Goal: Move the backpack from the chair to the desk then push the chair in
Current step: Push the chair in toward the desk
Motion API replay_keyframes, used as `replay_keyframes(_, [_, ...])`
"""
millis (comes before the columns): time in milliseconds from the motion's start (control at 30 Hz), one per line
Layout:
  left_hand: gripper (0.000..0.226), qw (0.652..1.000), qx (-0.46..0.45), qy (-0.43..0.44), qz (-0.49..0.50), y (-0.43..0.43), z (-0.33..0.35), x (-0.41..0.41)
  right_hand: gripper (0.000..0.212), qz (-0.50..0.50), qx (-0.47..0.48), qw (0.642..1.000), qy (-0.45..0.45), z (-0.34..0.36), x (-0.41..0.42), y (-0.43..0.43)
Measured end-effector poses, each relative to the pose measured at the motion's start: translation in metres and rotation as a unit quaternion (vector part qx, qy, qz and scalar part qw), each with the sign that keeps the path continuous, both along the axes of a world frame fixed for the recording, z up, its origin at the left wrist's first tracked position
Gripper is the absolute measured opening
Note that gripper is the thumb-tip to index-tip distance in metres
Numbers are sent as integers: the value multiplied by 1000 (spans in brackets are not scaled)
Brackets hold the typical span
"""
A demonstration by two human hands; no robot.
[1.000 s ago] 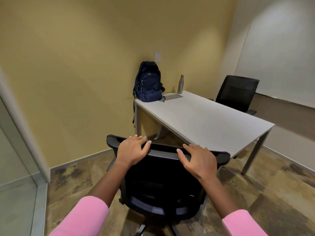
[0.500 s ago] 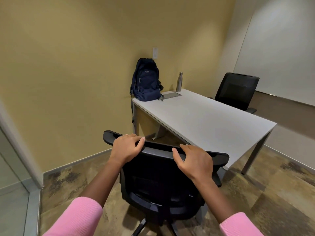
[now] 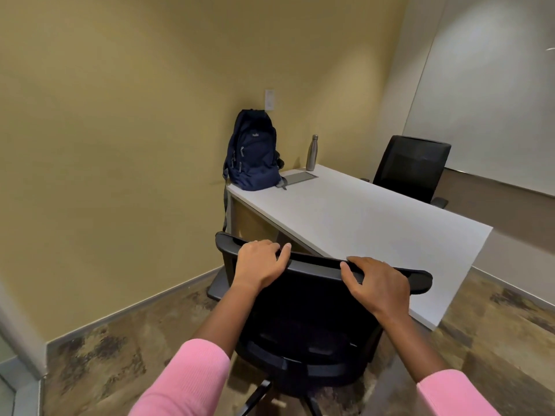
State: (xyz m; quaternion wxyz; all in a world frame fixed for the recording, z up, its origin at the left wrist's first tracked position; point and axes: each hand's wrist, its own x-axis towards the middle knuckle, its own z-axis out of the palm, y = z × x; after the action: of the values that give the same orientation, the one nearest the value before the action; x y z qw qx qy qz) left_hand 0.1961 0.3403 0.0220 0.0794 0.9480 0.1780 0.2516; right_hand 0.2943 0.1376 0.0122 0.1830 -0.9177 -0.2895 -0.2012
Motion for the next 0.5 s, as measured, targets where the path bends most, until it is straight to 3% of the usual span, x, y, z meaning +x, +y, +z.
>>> replay_keyframes(500, [47, 999, 13, -19, -33, 49, -5, 85, 40, -7, -17, 999, 41, 7, 75, 42])
